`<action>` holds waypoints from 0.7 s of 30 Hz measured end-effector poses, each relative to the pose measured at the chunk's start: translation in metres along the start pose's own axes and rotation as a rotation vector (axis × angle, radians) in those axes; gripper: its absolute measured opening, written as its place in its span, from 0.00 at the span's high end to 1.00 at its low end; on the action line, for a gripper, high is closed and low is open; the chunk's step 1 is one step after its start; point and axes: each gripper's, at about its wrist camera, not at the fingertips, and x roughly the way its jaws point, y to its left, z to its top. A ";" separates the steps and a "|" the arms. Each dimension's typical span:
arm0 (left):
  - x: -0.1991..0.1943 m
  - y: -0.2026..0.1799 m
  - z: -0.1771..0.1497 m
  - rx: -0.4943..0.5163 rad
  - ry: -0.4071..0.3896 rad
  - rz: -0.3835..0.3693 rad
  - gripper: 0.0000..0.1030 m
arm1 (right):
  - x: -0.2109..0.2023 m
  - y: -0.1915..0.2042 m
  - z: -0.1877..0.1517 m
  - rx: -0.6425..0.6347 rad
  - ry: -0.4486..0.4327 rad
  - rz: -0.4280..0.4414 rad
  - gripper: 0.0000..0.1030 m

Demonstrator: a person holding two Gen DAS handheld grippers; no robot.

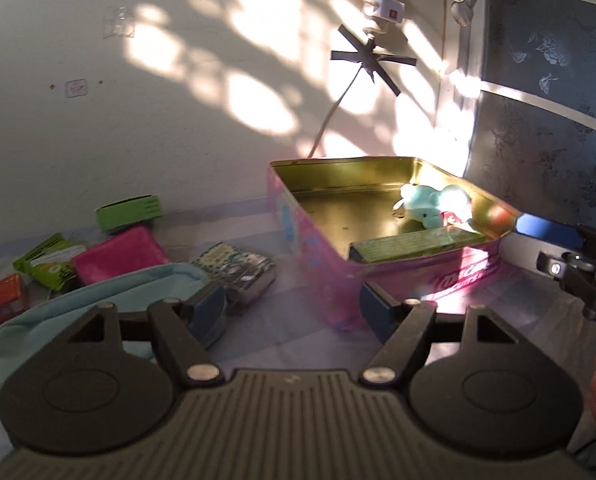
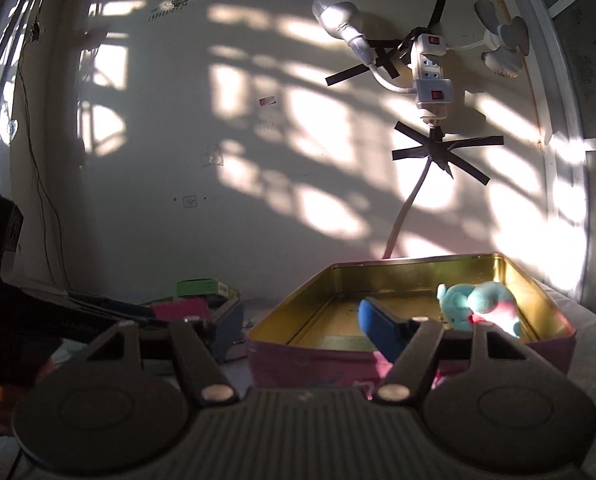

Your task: Organize objects

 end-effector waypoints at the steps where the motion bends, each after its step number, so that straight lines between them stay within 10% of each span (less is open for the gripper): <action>1: -0.003 0.010 -0.008 -0.004 0.010 0.039 0.26 | 0.006 0.011 -0.004 -0.015 0.027 0.025 0.40; 13: -0.038 0.125 -0.079 -0.252 0.117 0.316 0.26 | 0.093 0.101 -0.040 -0.040 0.366 0.262 0.61; 21: -0.046 0.146 -0.088 -0.358 0.088 0.350 0.25 | 0.145 0.111 -0.025 0.069 0.398 0.193 0.61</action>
